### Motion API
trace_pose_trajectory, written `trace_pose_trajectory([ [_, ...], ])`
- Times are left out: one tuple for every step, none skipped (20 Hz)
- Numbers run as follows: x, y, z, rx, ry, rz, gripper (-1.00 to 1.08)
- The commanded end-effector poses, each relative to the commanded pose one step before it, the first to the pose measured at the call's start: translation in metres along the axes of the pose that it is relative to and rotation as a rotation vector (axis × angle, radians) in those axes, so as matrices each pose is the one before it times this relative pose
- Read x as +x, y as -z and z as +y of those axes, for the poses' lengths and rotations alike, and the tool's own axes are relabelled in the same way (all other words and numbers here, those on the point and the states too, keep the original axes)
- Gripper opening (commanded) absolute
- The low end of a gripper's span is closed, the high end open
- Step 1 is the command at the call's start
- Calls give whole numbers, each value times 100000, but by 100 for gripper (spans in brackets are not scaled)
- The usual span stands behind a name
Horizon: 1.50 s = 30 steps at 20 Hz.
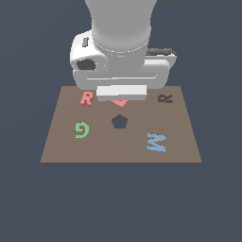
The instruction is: Insert a designated object into the corresponding slot on a board.
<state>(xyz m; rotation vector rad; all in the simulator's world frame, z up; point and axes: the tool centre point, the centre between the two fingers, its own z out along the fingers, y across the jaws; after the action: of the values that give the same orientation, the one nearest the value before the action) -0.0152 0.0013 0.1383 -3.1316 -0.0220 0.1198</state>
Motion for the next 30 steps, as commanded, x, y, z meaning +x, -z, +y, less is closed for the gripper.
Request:
trace_pose_trajectory([
  [0,0,1,0,0,0,100],
  [-7,-24,5,0,0,0,100],
  [-32,-38,88,-5,-125,58,100],
  [-48,-79,115,-4,-154,70,100],
  [-66,-113,157,-6,-209,94,100],
  [-86,-142,210,-8,-281,127,100],
  [-104,-177,250,-9,-333,151,100],
  [-125,-205,304,-12,-408,184,100],
  [-143,-240,346,-14,-462,209,100],
  [-162,-273,392,-16,-522,236,100],
  [-181,-304,442,-18,-590,267,100],
  [-199,-338,488,-20,-650,295,100],
  [-218,-371,536,-22,-714,323,100],
  [-237,-404,584,-25,-778,352,100],
  [-255,-437,631,-27,-841,381,100],
  [-273,-472,680,-30,-905,410,100],
  [-291,-507,727,-33,-967,438,100],
  [-299,-527,757,-33,-1006,456,100],
  [-282,-505,720,-30,-955,433,100],
  [-262,-476,678,-26,-898,407,100],
  [-242,-446,634,-22,-839,381,100],
  [-222,-416,587,-19,-775,352,100],
  [-202,-385,543,-15,-717,325,100],
  [-182,-354,495,-11,-652,296,100],
  [-162,-323,449,-5,-591,269,100],
  [-142,-291,402,0,-530,241,100],
  [-123,-260,355,6,-466,213,100],
  [-103,-229,307,11,-402,184,100],
  [-84,-195,262,16,-344,157,100],
  [-66,-162,214,19,-280,129,100],
])
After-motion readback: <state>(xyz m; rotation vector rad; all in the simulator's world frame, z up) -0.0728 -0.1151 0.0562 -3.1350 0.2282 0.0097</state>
